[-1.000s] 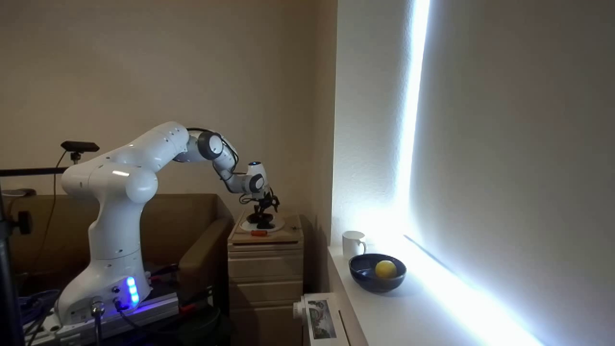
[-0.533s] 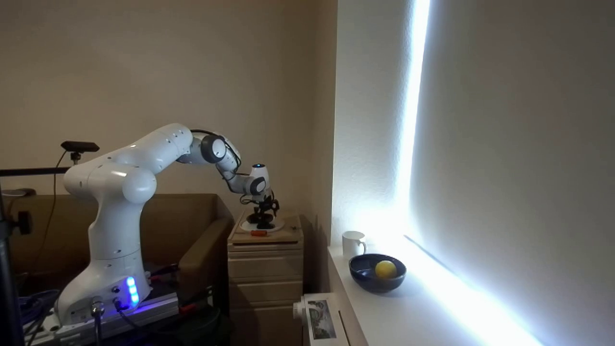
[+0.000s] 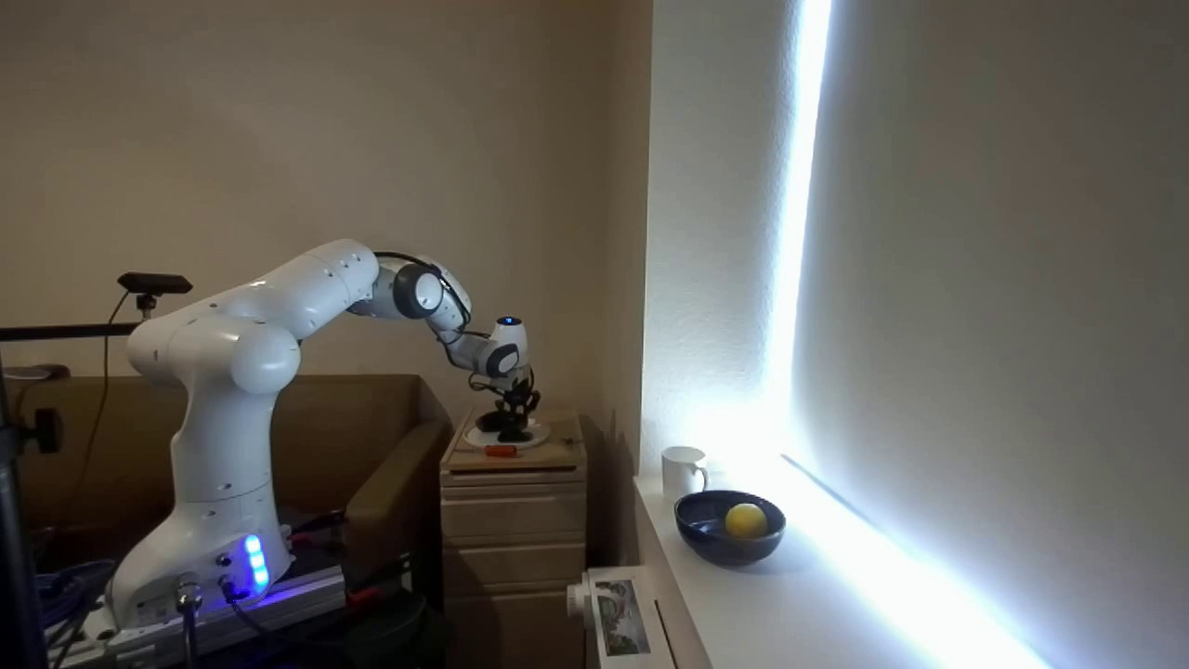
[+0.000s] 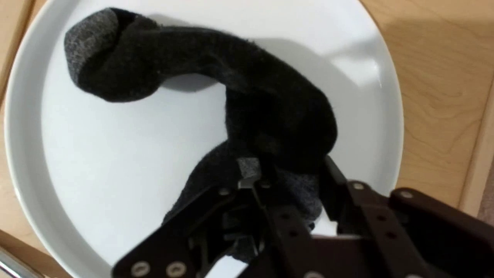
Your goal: Put the lemon in the bowl on the windowsill then put the sock on the nightstand
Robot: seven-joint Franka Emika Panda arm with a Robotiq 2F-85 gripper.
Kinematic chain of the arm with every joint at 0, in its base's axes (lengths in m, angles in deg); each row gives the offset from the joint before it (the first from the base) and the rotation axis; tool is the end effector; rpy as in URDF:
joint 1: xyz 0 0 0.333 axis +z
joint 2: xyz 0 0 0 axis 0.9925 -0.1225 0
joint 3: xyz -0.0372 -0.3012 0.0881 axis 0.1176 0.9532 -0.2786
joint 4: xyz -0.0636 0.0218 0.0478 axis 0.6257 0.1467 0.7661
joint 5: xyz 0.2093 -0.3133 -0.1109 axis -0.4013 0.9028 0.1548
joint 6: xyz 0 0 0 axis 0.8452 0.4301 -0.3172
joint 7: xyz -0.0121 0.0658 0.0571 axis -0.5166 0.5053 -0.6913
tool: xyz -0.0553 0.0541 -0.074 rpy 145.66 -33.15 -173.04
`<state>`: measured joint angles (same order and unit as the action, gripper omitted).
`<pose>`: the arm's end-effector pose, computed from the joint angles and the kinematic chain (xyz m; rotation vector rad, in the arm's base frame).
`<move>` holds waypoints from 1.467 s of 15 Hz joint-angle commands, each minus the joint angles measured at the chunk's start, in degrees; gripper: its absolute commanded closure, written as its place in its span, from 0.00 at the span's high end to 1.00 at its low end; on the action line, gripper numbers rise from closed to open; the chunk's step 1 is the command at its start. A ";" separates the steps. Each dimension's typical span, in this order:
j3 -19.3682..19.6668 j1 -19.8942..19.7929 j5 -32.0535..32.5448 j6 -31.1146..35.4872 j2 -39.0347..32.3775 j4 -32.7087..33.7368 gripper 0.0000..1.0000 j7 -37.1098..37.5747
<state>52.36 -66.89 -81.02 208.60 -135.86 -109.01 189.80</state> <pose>0.7501 0.2156 0.1472 -1.4620 2.3341 -0.0040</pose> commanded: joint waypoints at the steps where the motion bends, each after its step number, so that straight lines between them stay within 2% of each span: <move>1: -2.33 -1.93 -2.16 -2.63 -0.73 1.58 0.04 -0.63; 3: -2.54 -2.27 -2.80 -3.93 -0.47 1.37 0.00 -0.31; 9: -4.80 -4.12 -5.28 -6.69 2.38 0.18 0.01 -0.97; 14: -7.50 -7.47 -8.42 -5.42 11.21 -5.26 0.01 -3.06; 19: -6.93 -11.47 -11.94 -6.29 22.62 -14.29 0.01 -3.21; 22: -6.27 -14.18 -14.48 -9.36 28.01 -20.02 0.01 -3.07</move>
<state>46.27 -78.31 -92.50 201.77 -115.11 -119.97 188.39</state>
